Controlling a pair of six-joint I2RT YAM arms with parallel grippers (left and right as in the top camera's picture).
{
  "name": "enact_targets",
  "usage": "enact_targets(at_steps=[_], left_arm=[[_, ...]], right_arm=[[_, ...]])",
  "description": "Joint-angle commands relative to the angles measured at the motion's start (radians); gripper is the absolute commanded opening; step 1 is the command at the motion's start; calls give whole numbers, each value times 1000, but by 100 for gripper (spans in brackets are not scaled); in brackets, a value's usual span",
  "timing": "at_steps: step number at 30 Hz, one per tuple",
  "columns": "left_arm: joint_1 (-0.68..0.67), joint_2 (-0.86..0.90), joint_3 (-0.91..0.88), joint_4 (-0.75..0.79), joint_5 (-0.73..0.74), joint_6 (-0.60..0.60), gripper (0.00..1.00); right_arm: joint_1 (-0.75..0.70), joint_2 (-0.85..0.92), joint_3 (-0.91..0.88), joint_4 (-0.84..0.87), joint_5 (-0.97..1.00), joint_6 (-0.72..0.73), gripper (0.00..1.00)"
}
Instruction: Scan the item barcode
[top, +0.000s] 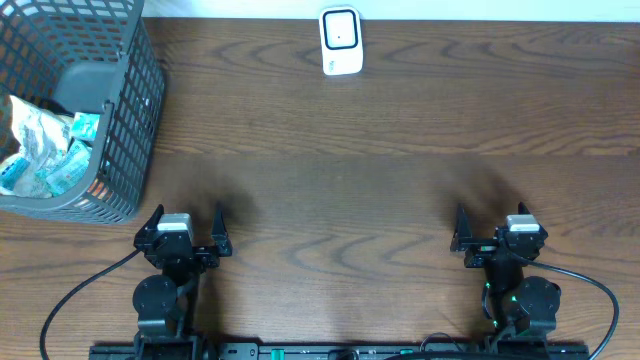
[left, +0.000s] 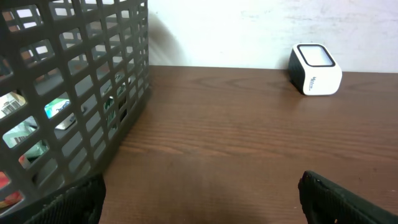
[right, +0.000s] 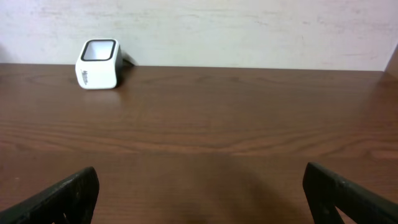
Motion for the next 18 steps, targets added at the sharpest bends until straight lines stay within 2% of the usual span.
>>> enact_targets(at_steps=[1, 5, 7, 9, 12, 15, 18], left_arm=[[4, 0, -28, -16, -5, 14, 98], [4, 0, -28, -10, -10, 19, 98], [3, 0, -28, 43, 36, -27, 98], [-2, 0, -27, 91, 222, -138, 98], [-2, 0, -27, 85, 631, -327, 98], [-2, 0, -27, 115, 760, -406, 98], [-2, 0, -27, 119, 783, -504, 97]], right_arm=[[-5, 0, -1, -4, 1, 10, 99], [-5, 0, -1, -4, 1, 10, 99], [-5, 0, -1, -4, 1, 10, 99], [-5, 0, -1, -4, 1, 10, 99], [-5, 0, -1, -4, 1, 10, 99], [-5, 0, -1, -4, 1, 10, 99], [-5, 0, -1, -4, 1, 10, 99]])
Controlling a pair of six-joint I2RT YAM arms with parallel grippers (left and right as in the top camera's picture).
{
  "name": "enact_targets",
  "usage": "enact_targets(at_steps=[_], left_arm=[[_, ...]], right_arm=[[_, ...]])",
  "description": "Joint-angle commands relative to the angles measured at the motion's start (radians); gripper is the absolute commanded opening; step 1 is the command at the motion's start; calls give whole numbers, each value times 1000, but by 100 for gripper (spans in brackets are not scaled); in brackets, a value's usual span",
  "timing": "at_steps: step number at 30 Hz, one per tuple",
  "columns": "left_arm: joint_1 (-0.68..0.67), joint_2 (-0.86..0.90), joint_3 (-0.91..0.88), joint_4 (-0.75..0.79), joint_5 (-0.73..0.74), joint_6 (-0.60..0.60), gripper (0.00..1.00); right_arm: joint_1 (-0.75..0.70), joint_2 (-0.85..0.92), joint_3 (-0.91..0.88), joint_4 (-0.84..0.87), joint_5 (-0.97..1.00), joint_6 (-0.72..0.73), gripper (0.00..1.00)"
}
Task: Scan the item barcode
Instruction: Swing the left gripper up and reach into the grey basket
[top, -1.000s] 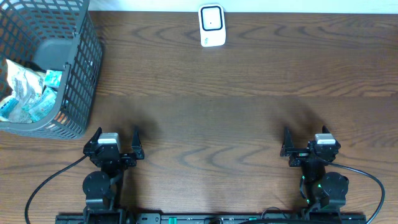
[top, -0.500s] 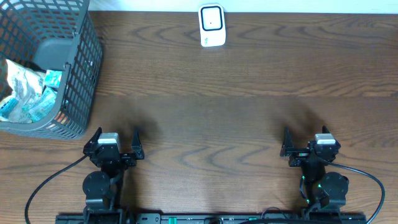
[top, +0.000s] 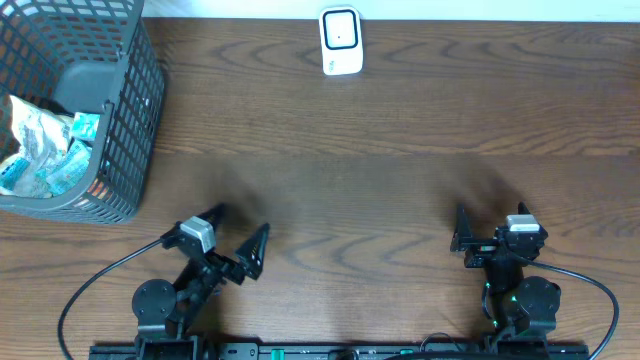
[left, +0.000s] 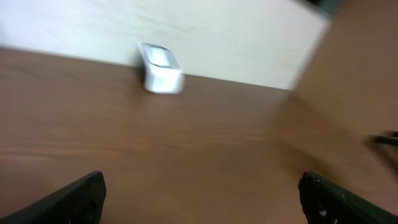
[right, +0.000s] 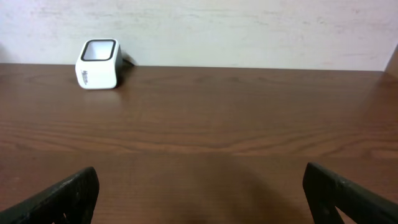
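Note:
The white barcode scanner (top: 340, 42) stands at the table's far edge; it also shows in the left wrist view (left: 160, 68), blurred, and in the right wrist view (right: 98, 64). Several teal-and-white packets (top: 45, 160) lie in the grey mesh basket (top: 120, 110) at the left. My left gripper (top: 232, 235) is open near the front edge, turned toward the right, nothing between its fingers (left: 68, 199). My right gripper (top: 490, 215) is open at the front right, empty, facing the far wall.
A pale wall runs behind the table's far edge. Bare brown wood (top: 340, 180) lies between the grippers and the scanner. A cable loops from each arm base along the front edge.
My left gripper has turned to the right and shifted a little right; its wrist view has lost the basket and is blurred. The right arm has not moved. Both grippers stay open.

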Motion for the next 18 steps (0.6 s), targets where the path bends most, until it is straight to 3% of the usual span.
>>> enact_targets(at_steps=[1, 3, 9, 14, 18], left_arm=[[-1, -2, -6, 14, 181, -171, 98], [-1, -2, -6, 69, 180, -171, 98], [-1, -2, 2, 439, 156, -171, 98], [1, -1, 62, 455, 53, -164, 98], [1, 23, 143, 423, 32, -79, 97]], right_arm=[[-5, 0, -1, -4, 1, 11, 99], [-5, 0, -1, -4, 1, 11, 99], [-5, 0, -1, -4, 1, 11, 99], [-5, 0, -1, -4, 1, 11, 99], [-5, 0, -1, -4, 1, 11, 99]])
